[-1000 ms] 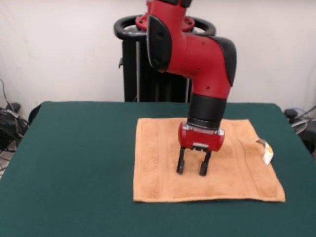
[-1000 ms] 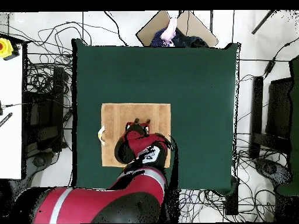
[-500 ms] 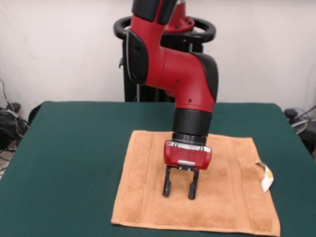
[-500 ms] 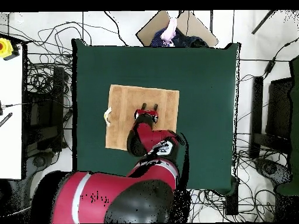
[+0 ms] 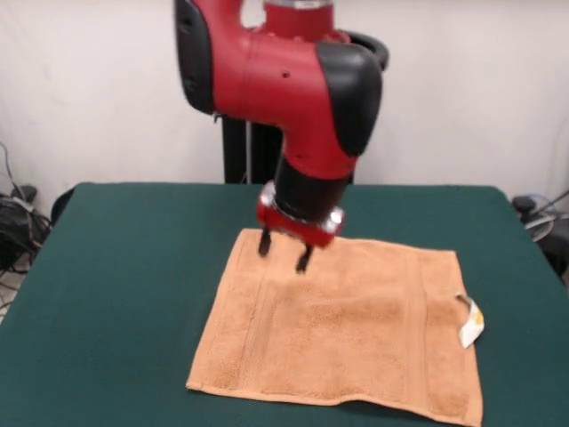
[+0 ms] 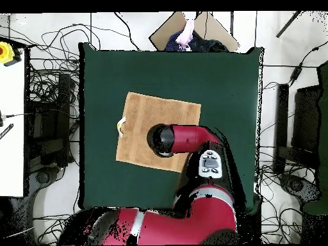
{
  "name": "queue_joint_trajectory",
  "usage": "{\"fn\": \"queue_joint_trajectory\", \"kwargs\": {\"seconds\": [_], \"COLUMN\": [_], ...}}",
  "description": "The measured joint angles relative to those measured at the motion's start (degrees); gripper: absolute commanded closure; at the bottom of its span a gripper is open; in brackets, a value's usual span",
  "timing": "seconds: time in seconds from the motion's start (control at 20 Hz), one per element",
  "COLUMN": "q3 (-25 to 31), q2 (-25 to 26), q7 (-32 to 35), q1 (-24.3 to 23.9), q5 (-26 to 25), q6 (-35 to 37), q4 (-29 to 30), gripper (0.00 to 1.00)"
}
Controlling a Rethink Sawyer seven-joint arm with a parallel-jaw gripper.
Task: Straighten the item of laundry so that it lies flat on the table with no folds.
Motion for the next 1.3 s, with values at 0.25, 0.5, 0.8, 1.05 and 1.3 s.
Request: {"fn": "queue_joint_trajectory", "kwargs": {"seconds": [0.25, 0.5, 0.8, 1.05, 1.3], "q3": [3.6, 8.6, 12.5, 13.5, 13.6], "q2": [-3.3, -4.8, -4.7, -6.3, -8.4], "q7": [0.0, 0.0, 0.0, 0.0, 0.0], "q1": [-4.8, -9.7, -12.2, -11.7, -11.5], "q5": [-0.1, -0.2, -2.9, -5.8, -6.0], "q6": [15.3, 9.5, -8.0, -18.1, -18.1], "q4": [0.2, 0.4, 0.7, 1.9, 2.9], "gripper": [0.00, 0.00, 0.00, 0.00, 0.00]}}
